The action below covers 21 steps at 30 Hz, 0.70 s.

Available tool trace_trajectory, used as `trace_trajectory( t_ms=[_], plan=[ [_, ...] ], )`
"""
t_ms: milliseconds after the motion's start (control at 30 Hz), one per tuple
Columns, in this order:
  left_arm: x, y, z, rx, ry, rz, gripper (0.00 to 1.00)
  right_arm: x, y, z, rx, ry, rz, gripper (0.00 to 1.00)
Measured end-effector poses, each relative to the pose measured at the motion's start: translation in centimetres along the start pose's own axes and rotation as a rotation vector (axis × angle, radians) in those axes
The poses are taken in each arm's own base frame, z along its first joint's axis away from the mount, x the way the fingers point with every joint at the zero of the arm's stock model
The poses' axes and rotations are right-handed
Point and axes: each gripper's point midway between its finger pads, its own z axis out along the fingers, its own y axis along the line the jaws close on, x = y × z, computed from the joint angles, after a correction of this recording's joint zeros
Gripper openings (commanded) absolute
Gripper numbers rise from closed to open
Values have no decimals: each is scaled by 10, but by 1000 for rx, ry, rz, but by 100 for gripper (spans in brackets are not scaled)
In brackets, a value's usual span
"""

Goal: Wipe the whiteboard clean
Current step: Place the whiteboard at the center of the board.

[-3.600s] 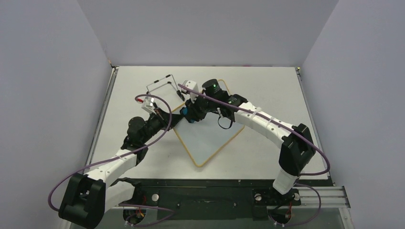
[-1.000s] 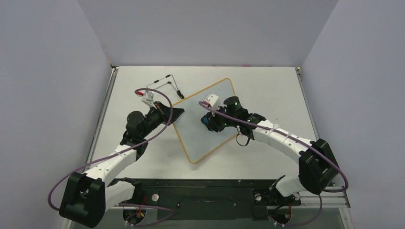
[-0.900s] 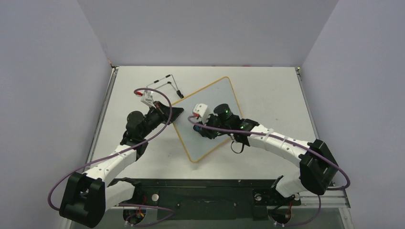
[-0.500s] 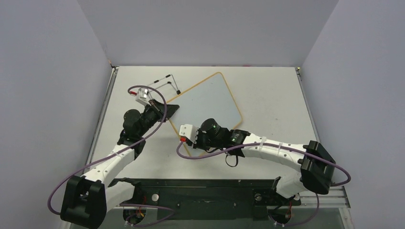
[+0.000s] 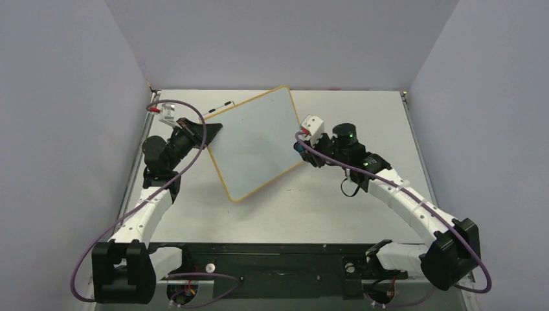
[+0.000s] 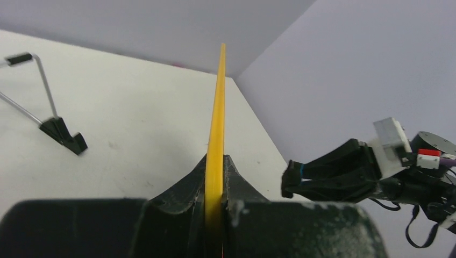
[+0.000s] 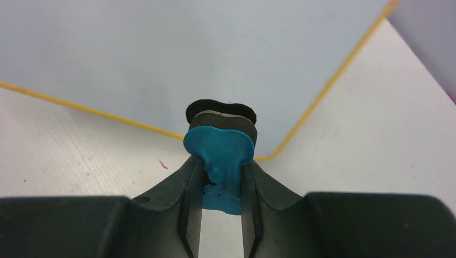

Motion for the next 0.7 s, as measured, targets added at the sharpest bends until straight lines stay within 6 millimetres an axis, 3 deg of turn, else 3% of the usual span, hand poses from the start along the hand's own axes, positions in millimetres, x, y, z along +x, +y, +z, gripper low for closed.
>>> trace_trajectory(
  t_ms=[100, 233, 433, 700],
  plan=[
    [-31, 12, 5, 6, -41, 39, 0, -15, -24, -22, 31, -85, 61, 0],
    [-74, 35, 23, 33, -64, 96, 0, -8, -47, -32, 63, -98, 159, 0],
    [-127, 73, 47, 104, -119, 127, 0, -6, -38, -31, 17, -105, 198, 0],
    [-170, 103, 73, 130, -130, 218, 0, -6, -36, -30, 4, -107, 204, 0]
  ],
)
